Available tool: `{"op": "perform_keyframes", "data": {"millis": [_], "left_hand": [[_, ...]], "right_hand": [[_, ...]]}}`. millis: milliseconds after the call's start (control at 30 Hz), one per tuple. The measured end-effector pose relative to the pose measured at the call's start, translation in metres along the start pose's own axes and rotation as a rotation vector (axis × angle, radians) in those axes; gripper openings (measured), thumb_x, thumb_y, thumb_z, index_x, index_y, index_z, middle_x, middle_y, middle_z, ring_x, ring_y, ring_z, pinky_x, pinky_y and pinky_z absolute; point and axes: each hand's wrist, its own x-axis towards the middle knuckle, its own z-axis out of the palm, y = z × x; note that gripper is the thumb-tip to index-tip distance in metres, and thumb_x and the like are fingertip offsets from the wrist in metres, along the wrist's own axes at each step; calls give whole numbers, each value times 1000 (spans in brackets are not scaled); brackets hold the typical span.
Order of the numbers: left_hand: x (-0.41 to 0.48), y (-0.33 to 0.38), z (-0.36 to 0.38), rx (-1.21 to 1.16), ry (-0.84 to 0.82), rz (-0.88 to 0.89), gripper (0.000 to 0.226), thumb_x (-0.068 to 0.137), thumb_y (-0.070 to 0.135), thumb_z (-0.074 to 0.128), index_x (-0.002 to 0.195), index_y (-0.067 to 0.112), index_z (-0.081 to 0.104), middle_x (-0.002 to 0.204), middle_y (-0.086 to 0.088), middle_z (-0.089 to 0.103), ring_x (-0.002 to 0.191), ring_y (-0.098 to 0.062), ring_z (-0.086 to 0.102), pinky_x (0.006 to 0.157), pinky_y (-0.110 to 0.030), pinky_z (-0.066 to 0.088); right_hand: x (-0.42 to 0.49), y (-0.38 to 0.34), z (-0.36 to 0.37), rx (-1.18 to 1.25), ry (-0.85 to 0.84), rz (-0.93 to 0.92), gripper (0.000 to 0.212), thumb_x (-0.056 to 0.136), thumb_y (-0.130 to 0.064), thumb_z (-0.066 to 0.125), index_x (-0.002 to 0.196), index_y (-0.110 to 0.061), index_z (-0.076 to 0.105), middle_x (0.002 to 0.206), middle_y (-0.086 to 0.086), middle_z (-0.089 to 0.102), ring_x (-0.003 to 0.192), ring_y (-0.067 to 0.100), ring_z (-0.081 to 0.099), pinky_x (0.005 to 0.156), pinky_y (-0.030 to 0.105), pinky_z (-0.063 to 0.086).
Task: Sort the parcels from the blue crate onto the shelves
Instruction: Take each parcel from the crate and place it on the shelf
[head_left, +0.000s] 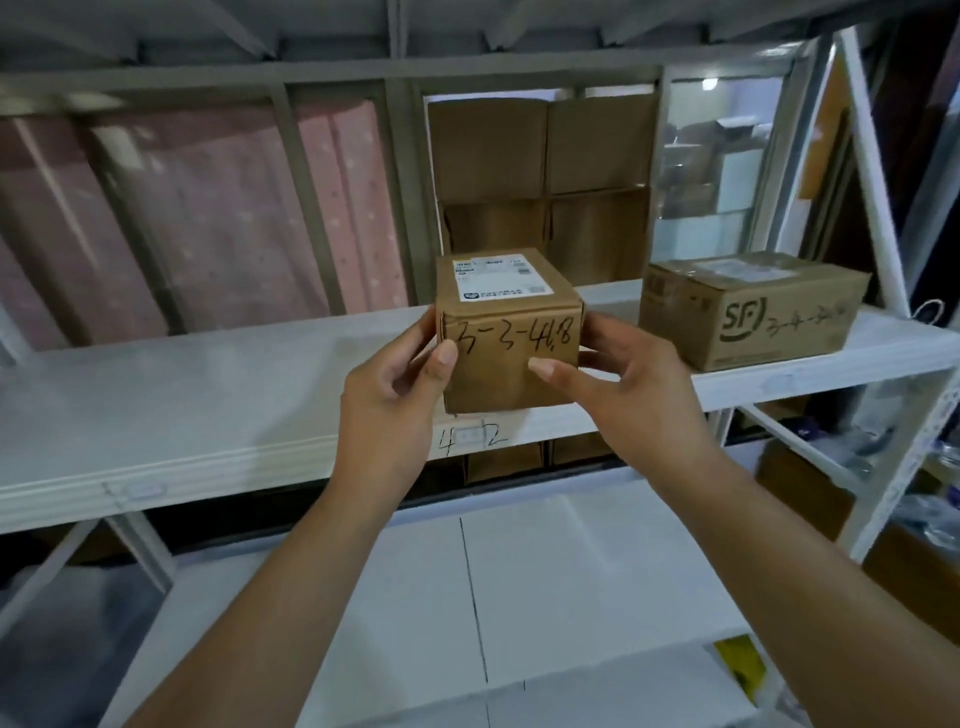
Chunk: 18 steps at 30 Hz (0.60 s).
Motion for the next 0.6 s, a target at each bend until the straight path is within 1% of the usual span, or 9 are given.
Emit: {"op": "perform_keyframes", "data": {"millis": [67, 167, 233, 300, 333, 400, 500, 533, 600], "left_hand": [[7, -6, 0, 2, 41, -26, 40, 103, 39, 63, 142, 35, 67, 127, 24, 75, 125, -2, 67, 107, -36, 57], [17, -18, -4, 10, 92, -98, 37, 105, 33, 61, 142, 34, 67, 126, 23, 75, 123, 2, 66, 107, -34, 57], [23, -26, -8, -95, 73, -185, 36, 108, 27, 58, 144, 30, 66, 131, 15, 75, 130, -8, 65, 111, -39, 54], [28, -33, -11, -343, 72, -284, 36, 110, 23, 53, 143, 20, 66, 134, 2, 75, 132, -20, 66, 113, -44, 52], [30, -34, -12, -462, 95, -334, 36, 111, 25, 51, 141, 15, 67, 133, -2, 75, 131, -24, 67, 113, -45, 52], [35, -38, -14, -591, 137, -410, 39, 111, 33, 47, 135, 12, 70, 128, -4, 78, 129, -26, 68, 111, -44, 53], [41, -45, -17, -617, 149, -461, 46, 111, 45, 43, 125, 14, 73, 119, 0, 81, 123, -24, 70, 108, -43, 54], [42, -49, -18, -611, 151, -466, 47, 111, 46, 43, 124, 14, 74, 118, 0, 81, 123, -24, 71, 107, -43, 55], [43, -54, -19, -604, 152, -465, 47, 111, 47, 43, 124, 14, 74, 119, -1, 81, 123, -25, 71, 106, -44, 55]], "right_hand": [[16, 6, 5, 15, -49, -1, 51, 94, -41, 79, 143, -38, 66, 132, -21, 75, 123, 7, 70, 110, 48, 57], [36, 14, 19, 45, -104, 11, 49, 95, -39, 78, 142, -38, 67, 133, -21, 75, 124, 7, 69, 111, 45, 56], [44, 19, 30, 77, -129, 26, 46, 96, -38, 77, 141, -37, 69, 132, -22, 75, 123, 6, 69, 112, 44, 56], [49, 24, 39, 195, -149, 76, 40, 97, -46, 74, 136, -36, 73, 130, -19, 77, 127, 10, 68, 115, 48, 53], [51, 25, 43, 295, -156, 135, 37, 98, -54, 69, 130, -35, 76, 128, -17, 77, 130, 12, 67, 118, 49, 50], [54, 23, 48, 496, -165, 292, 44, 102, -65, 52, 122, -33, 75, 121, -16, 76, 131, 17, 63, 123, 49, 44], [59, 26, 51, 594, -165, 409, 63, 105, -69, 34, 142, -27, 64, 127, -8, 69, 127, 23, 60, 123, 51, 40], [60, 28, 52, 593, -163, 418, 63, 106, -69, 32, 140, -27, 64, 126, -8, 70, 126, 24, 60, 122, 51, 41], [62, 31, 55, 584, -157, 431, 58, 106, -69, 32, 120, -28, 70, 117, -9, 73, 124, 26, 63, 120, 50, 43]]}}
